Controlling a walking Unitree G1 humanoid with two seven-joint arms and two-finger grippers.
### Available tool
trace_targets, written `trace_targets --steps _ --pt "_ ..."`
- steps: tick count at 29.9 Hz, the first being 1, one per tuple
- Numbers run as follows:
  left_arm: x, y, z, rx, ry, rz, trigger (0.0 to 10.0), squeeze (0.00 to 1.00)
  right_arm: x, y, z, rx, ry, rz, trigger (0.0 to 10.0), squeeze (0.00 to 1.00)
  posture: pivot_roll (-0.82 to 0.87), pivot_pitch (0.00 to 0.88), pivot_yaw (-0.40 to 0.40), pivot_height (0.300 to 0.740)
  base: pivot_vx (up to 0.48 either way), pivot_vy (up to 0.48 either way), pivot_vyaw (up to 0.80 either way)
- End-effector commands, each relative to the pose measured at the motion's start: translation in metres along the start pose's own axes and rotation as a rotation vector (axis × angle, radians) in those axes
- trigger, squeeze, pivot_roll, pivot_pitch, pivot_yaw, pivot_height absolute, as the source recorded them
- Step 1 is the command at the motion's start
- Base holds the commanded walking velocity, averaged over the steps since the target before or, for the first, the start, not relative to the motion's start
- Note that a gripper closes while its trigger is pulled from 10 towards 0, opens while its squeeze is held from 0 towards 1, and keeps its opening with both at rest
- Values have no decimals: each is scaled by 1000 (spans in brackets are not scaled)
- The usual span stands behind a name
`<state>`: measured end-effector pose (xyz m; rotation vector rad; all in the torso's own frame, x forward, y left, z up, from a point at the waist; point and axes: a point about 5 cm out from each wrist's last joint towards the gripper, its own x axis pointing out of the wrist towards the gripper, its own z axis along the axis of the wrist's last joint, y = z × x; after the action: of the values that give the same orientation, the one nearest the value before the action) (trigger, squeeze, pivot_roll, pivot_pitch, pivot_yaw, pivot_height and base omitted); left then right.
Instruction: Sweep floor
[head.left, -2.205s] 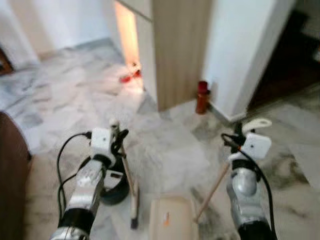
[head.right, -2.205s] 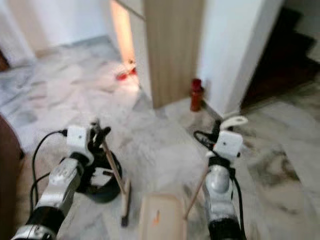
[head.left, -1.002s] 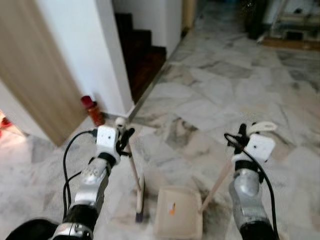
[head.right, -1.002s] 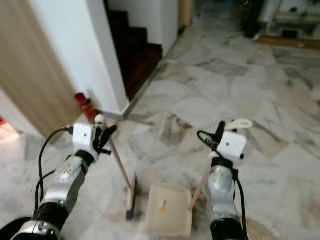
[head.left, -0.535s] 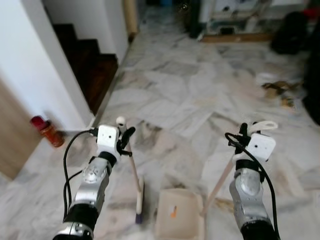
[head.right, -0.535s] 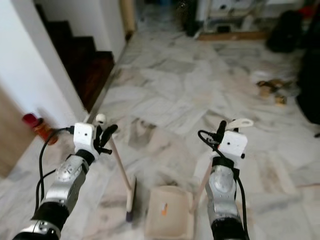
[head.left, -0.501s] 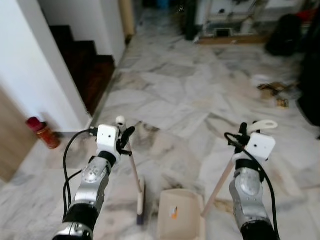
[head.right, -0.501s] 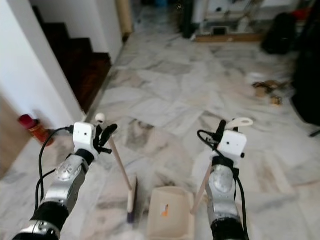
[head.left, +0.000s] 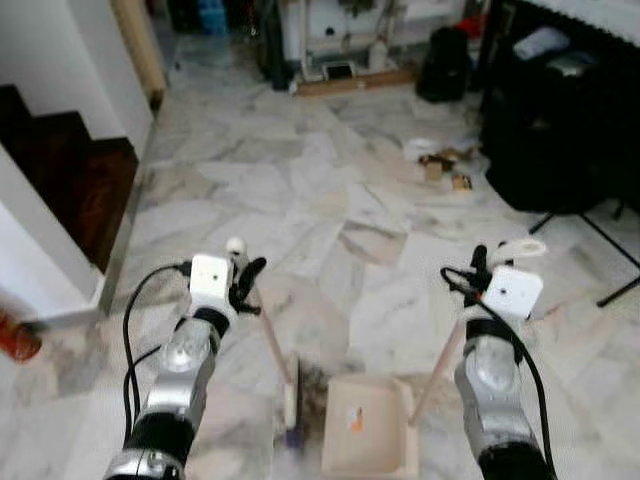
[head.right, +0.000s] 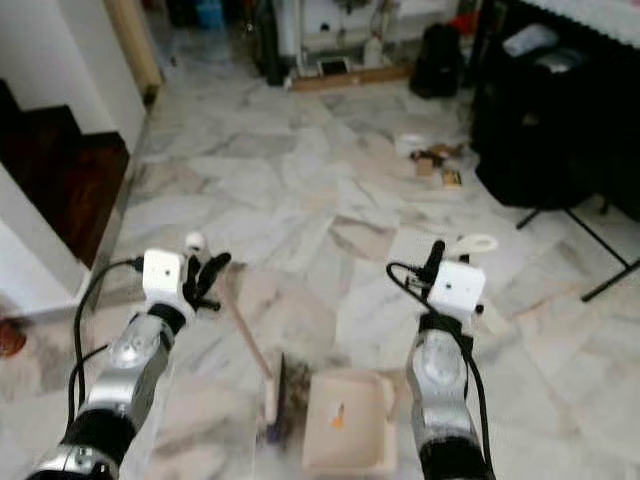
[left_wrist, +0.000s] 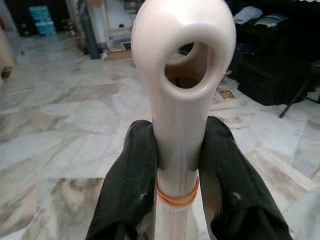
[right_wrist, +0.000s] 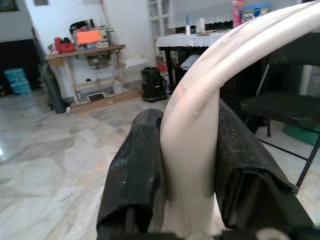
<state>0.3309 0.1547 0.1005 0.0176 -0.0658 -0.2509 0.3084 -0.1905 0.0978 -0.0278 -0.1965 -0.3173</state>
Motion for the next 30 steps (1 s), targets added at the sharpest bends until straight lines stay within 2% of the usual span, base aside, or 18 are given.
trace_targets --steps 1,25,30 --pt "4 8 15 33 -62 20 10000 0 4 8 10 27 -44 20 10000 0 -115 0 98 740 0 0 0" --pt "-1 9 10 26 -46 52 10000 0 4 9 12 13 -58 55 10000 0 -107 0 65 740 0 0 0" --pt "-1 8 10 27 -48 54 10000 0 2 8 9 7 -49 54 10000 0 -104 0 68 740 265 0 0"
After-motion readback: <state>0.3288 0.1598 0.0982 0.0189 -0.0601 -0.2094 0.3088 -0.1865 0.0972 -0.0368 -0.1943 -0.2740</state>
